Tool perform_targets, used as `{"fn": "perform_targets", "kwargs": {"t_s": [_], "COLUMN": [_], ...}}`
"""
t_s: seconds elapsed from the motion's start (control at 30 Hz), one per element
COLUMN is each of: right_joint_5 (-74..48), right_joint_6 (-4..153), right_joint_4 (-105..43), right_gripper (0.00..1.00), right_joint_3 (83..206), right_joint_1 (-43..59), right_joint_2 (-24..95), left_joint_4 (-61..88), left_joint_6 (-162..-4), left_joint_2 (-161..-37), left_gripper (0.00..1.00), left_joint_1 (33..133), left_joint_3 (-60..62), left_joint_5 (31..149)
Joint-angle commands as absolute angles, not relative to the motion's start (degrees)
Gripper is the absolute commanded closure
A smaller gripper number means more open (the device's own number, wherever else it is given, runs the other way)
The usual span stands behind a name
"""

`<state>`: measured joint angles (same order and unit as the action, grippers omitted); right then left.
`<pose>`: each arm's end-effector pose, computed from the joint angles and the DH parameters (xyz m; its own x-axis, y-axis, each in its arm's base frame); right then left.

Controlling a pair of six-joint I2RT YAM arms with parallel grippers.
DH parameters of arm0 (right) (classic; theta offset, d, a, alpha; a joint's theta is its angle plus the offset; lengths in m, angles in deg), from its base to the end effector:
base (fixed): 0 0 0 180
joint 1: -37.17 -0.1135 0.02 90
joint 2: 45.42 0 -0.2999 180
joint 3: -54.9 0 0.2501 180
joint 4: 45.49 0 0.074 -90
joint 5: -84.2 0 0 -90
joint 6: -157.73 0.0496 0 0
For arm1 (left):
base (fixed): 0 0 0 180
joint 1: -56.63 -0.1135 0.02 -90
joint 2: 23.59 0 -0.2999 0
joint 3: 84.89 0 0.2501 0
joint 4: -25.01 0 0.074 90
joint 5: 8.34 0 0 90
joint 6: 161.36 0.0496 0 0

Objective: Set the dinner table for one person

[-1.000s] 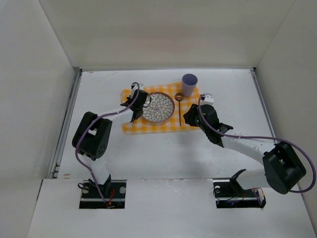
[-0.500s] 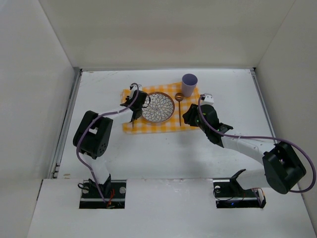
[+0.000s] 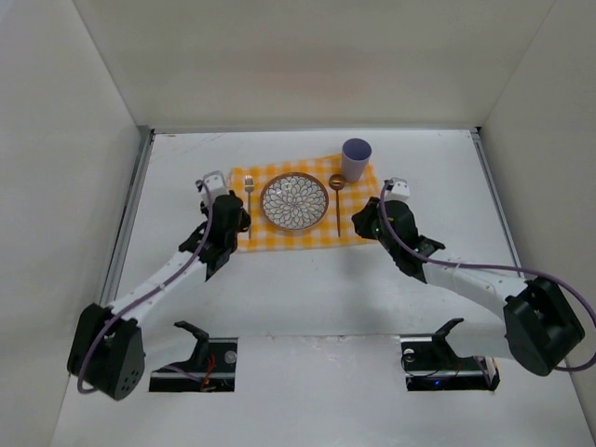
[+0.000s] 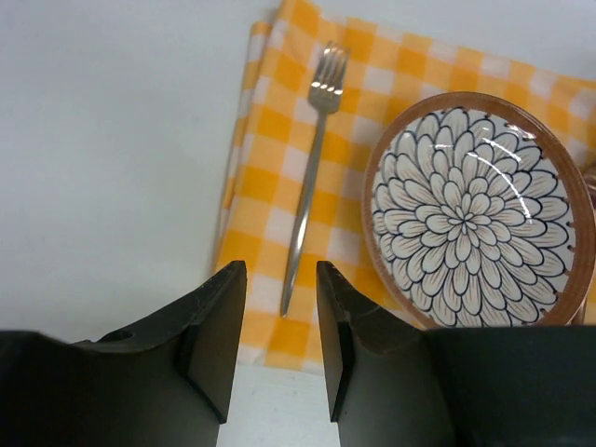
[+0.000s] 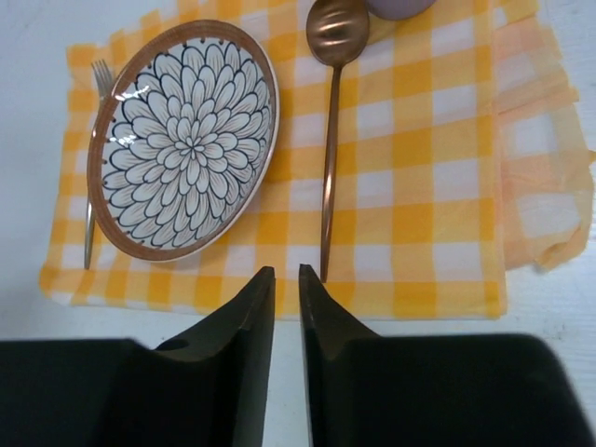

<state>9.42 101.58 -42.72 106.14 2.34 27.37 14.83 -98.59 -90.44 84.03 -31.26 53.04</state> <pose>0.2331 0.1463 0.2579 -0.4783 0.3220 -0.8170 -0.1063 0.9023 0.4178 0.2359 -0.0955 0.2854 -0.3198 -0.2867 -0.9031 -0.1492 0.9565 -0.2508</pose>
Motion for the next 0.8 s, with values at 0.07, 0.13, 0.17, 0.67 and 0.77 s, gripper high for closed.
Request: {"fn": "perform_targets", "kwargs": {"t_s": [0.07,0.13,0.17,0.67,0.77], "right_joint_5": [15.3,15.4,15.6,13.8,13.7], "right_joint_6": [104.4,105.8,106.6,109.6,109.8], "right_joint_4": [-48.9,-50.1,-50.8,-55.1,-55.1], "right_gripper": [0.83,0.81,0.77,0.47,0.46], "right_joint_3": [102.4,100.6,99.6,97.0,96.6], "right_joint_1": [4.3,5.7,6.4,10.2,10.3], "right_joint_2": [20.0,17.8,16.6,17.6,17.3], "left_joint_4": [7.6,2.5,0.4,-6.6,-5.3], "left_joint_6": [-113.6,-117.6,-118.7,-119.4,-120.0], "left_joint_2": [-79.2,-74.3,-72.7,-67.2,-66.7], "left_gripper": [0.65,0.65,0.64,0.55,0.55], "left_joint_1": [78.5,75.6,74.5,68.8,68.2], "left_joint_3": [-41.6,-43.8,-44.4,-45.0,-46.1], "left_joint_5": [52.6,52.7,52.7,53.9,53.9]}}
